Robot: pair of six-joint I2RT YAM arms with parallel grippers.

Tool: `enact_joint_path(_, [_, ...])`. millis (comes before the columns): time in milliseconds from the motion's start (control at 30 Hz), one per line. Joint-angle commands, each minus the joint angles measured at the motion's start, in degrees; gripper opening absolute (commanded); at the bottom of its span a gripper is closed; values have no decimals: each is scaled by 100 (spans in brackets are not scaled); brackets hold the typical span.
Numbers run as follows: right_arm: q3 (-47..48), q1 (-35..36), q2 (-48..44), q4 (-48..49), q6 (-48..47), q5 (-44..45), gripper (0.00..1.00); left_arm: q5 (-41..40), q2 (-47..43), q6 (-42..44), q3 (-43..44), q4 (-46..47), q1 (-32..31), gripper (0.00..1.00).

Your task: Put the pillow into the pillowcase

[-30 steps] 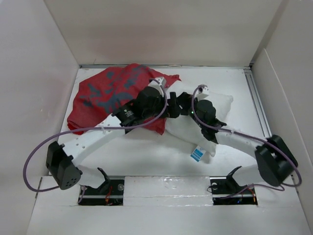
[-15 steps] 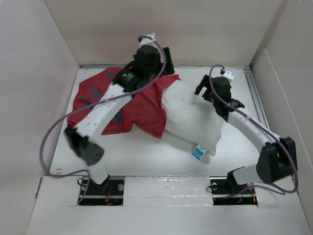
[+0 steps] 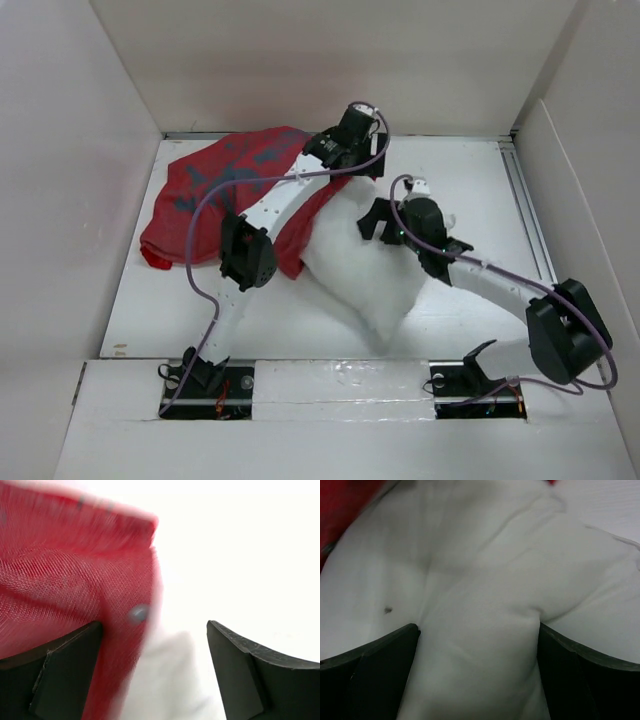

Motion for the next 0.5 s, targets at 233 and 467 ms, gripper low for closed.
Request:
enact_joint_path(233, [-454,1556,275,1177,934,-2190,100,573,-1245,120,-1149,750,-92,82])
enact_joint_path(467, [-795,1101,-1086,718,212,-1034,100,-2001,-3784,-870,-3480,609,-750,87])
